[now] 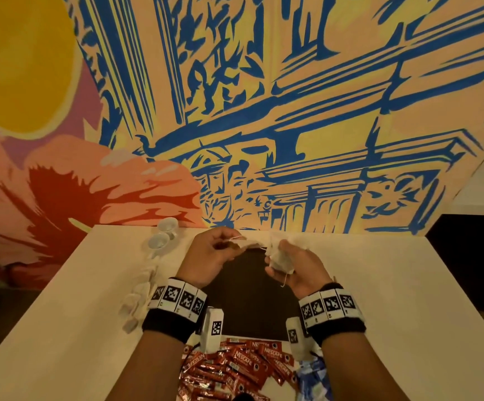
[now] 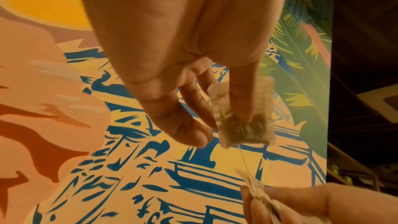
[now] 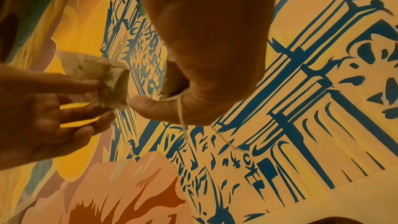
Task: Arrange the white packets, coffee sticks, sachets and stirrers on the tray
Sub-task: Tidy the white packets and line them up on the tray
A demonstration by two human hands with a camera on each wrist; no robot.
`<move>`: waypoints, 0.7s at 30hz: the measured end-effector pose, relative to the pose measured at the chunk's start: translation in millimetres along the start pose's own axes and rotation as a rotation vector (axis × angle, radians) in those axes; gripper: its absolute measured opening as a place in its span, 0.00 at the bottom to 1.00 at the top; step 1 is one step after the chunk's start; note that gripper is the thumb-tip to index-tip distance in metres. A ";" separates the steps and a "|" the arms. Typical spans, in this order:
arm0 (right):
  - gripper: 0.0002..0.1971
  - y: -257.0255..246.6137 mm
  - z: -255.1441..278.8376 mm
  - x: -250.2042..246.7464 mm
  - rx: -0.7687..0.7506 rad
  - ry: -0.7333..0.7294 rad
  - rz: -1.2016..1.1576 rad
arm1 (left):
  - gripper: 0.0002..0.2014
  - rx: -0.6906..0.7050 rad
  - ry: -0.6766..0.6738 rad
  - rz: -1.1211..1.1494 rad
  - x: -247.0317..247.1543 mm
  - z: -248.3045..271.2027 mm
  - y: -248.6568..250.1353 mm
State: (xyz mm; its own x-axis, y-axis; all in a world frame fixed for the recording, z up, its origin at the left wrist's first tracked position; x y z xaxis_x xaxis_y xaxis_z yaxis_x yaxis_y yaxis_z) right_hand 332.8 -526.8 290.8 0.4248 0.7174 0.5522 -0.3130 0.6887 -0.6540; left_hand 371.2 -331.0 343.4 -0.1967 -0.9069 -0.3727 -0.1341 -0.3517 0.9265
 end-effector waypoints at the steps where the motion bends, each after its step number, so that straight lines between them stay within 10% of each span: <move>1: 0.20 5.8 2.4 2.6 0.054 -0.036 0.012 | 0.13 0.053 0.002 -0.021 0.2 2.5 4.4; 5: 0.31 21.1 15.9 21.1 0.219 -0.291 0.023 | 0.18 0.213 0.014 -0.116 5.8 11.5 13.7; 9: 0.21 14.4 21.7 22.1 0.146 -0.290 0.065 | 0.19 0.277 -0.019 -0.146 11.1 16.6 9.7; 21: 0.21 6.6 26.4 9.2 -0.067 -0.317 0.016 | 0.07 0.070 0.053 0.079 1.4 26.3 1.0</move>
State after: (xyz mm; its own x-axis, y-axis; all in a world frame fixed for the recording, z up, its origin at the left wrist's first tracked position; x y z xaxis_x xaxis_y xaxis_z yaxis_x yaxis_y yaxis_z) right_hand 312.2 -512.9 305.2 0.1312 0.7324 0.6682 -0.2562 0.6761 -0.6908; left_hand 345.3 -326.5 342.4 -0.1578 -0.9428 -0.2937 -0.1883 -0.2633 0.9462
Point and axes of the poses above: each hand's wrist, its own z-axis away from the middle knuckle, its own x-axis out of the palm, y = z × x, the point moved 5 cm from there along -z, towards the middle knuckle, and after that the axes turned 9 degrees about -z, right-handed, at the moved point
